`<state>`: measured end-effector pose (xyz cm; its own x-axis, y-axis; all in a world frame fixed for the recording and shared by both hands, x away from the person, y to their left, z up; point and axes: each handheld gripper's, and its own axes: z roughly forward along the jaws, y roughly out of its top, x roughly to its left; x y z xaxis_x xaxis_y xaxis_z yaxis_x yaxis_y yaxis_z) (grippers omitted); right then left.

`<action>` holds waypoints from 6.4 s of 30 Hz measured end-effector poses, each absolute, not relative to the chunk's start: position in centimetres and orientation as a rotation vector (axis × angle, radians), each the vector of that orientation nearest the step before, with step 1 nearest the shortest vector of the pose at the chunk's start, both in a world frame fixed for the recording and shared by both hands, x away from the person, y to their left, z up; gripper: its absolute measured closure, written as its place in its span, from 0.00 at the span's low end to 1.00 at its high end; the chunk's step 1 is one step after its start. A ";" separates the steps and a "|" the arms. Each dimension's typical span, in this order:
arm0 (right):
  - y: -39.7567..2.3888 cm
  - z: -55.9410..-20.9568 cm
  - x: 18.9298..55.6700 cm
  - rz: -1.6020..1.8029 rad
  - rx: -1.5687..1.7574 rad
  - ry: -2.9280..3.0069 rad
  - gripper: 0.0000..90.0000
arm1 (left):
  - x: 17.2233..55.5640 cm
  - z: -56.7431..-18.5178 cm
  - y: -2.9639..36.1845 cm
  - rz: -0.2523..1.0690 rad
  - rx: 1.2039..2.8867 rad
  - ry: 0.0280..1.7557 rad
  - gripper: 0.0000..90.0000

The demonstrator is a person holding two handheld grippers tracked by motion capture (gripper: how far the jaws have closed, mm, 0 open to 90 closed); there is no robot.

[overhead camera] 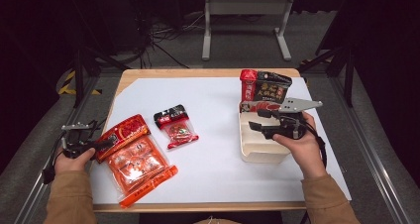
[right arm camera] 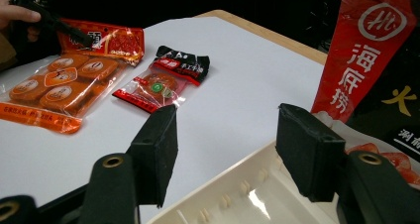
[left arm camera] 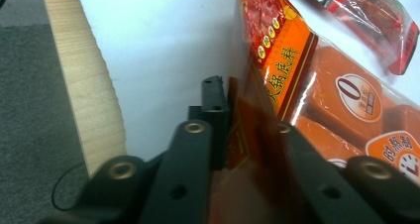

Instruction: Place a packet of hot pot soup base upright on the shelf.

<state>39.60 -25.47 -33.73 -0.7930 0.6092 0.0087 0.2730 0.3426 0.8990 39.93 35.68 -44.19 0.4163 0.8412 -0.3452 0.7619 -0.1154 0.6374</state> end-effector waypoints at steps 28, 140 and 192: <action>-26.0 -33.3 39.2 1.631 0.757 2.252 0.66 | 38.0 -37.9 34.2 0.265 1.831 1.242 1.00; -15.5 -29.7 36.9 1.822 0.115 2.514 0.88 | 32.3 -26.3 13.7 0.216 1.866 0.266 1.00; -20.7 -18.3 35.3 1.638 0.366 2.320 1.00 | 35.3 -28.6 16.5 0.367 1.779 0.509 0.29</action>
<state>35.27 -20.66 -18.30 -0.9295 0.3603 -0.0791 0.0462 0.3263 0.9441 35.27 16.47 -28.60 0.8551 0.5182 -0.0157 0.1481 -0.2151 0.9653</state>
